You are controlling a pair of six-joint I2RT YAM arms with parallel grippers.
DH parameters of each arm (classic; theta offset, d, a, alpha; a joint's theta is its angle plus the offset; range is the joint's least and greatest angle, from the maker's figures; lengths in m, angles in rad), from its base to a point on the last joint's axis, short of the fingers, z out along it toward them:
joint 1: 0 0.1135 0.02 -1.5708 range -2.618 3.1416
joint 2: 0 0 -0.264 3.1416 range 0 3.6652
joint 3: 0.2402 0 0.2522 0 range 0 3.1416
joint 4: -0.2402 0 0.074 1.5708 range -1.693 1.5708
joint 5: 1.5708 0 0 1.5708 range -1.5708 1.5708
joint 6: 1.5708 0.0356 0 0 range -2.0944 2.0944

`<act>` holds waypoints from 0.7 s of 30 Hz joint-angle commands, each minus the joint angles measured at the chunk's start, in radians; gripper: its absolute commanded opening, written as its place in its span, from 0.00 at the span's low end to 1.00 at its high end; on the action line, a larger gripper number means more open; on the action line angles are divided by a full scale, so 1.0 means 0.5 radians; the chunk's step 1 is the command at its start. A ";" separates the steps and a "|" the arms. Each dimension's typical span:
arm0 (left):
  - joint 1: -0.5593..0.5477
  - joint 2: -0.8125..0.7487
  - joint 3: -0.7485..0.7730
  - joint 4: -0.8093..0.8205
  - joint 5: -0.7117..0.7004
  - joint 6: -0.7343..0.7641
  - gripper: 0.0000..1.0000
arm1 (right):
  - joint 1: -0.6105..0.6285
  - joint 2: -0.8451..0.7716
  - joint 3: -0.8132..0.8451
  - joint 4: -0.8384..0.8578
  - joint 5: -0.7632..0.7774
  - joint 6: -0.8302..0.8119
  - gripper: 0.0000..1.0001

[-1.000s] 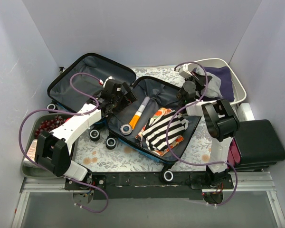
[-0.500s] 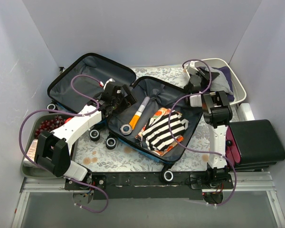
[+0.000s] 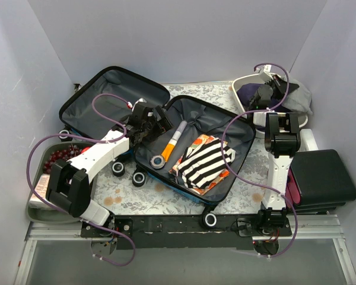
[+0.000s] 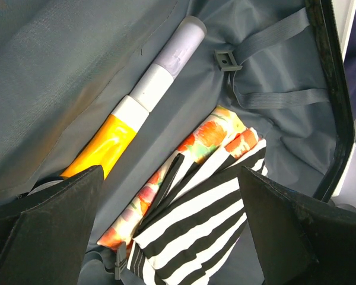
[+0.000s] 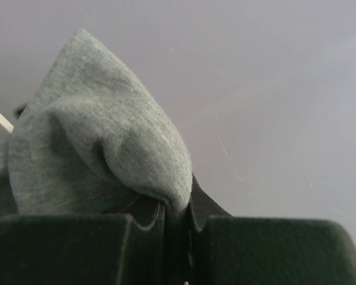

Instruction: Open, take out, and arrange the luggage

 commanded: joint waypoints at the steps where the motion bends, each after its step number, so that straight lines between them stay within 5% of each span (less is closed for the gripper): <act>1: 0.013 -0.001 0.011 0.029 0.012 0.026 0.98 | 0.031 0.029 0.151 0.678 -0.023 0.181 0.01; 5: 0.013 -0.007 0.017 0.029 0.005 0.032 0.98 | 0.067 0.054 0.077 0.454 0.020 0.365 0.01; 13: 0.013 0.005 0.032 0.020 -0.007 0.032 0.98 | 0.150 -0.038 -0.011 -0.664 -0.038 1.204 0.01; 17: 0.013 0.012 0.038 0.020 0.005 0.032 0.98 | 0.160 -0.151 -0.015 -1.382 -0.326 1.748 0.10; 21: 0.013 -0.019 0.023 0.032 -0.010 0.026 0.98 | 0.169 -0.228 -0.045 -1.694 -0.504 2.003 0.17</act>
